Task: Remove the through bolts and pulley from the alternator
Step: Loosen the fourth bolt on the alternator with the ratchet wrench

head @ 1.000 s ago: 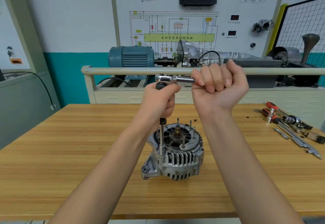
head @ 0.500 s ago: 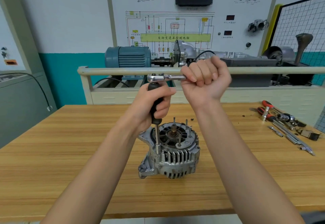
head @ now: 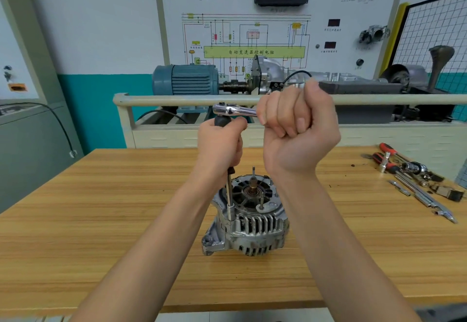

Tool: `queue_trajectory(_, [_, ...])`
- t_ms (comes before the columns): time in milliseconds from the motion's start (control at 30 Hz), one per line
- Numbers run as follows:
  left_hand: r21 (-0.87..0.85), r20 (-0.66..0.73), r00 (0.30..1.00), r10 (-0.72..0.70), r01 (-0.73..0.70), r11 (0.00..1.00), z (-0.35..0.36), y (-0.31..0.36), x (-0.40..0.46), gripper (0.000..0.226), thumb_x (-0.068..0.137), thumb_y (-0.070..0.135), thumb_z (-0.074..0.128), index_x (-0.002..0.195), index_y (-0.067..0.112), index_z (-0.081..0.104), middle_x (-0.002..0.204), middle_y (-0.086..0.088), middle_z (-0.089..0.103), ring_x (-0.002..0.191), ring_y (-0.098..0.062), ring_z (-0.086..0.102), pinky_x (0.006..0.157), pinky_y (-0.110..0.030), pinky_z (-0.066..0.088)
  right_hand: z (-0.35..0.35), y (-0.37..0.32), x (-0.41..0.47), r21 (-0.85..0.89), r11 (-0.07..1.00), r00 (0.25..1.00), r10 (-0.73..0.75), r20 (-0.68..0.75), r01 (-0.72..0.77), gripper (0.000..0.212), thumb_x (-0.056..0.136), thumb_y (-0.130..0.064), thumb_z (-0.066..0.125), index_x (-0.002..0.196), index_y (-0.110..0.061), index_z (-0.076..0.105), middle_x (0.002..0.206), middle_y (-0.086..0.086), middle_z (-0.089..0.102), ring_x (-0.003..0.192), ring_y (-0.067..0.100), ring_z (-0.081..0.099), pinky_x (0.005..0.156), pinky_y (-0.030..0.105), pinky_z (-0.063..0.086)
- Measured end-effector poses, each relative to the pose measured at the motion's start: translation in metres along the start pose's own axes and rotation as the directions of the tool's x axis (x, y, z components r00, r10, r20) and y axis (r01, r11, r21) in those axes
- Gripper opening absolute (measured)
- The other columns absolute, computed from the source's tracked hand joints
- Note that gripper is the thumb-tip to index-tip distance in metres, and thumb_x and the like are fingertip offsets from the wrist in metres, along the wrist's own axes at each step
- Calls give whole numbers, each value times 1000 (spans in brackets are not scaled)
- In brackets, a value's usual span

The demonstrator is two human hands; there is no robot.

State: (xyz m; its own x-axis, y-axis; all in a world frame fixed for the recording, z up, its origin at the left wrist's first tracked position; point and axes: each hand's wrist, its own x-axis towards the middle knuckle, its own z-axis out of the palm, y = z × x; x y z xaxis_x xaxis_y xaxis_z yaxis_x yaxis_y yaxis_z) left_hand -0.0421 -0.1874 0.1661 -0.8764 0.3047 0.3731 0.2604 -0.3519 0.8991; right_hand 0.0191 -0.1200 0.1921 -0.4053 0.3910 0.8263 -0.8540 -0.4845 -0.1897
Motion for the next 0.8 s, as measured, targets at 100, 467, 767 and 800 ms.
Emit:
queue_trajectory(100, [29, -38, 999, 37, -36, 999, 2, -2, -1, 42, 85, -3, 53, 57, 17, 31, 40, 4, 26, 31, -10, 19, 37, -14, 18, 0, -1, -1, -25, 999, 999, -31, 39, 32, 48, 85, -7, 31, 40, -21, 26, 34, -8, 31, 33, 7, 24, 45, 25, 22])
queue_trajectory(467, [-111, 525, 848, -71, 151, 982, -17, 4, 0, 38, 78, 9, 56, 45, 18, 39, 34, 6, 26, 25, -6, 20, 35, -11, 16, -46, 11, 39, 659, 684, 831, 533, -160, -311, 49, 83, -14, 41, 35, -17, 30, 29, -5, 23, 25, 11, 22, 36, 17, 26])
queue_trajectory(767, [-13, 53, 999, -3, 3, 1000, -4, 0, -5, 47, 86, -5, 52, 53, 19, 29, 40, 7, 23, 32, -10, 15, 39, -13, 16, -9, -4, 8, 180, 976, 984, 146, -102, -126, 56, 90, -10, 33, 35, -20, 34, 33, -7, 25, 34, 11, 15, 43, 22, 22])
queue_trajectory(800, [-2, 1, 1000, 4, -4, 1000, -1, 0, -5, 46, 85, -5, 53, 54, 19, 29, 40, 7, 24, 32, -9, 16, 38, -13, 16, -3, -4, 3, 94, 993, 996, 73, -46, -69, 55, 89, -8, 32, 35, -21, 34, 33, -7, 25, 34, 10, 16, 43, 23, 21])
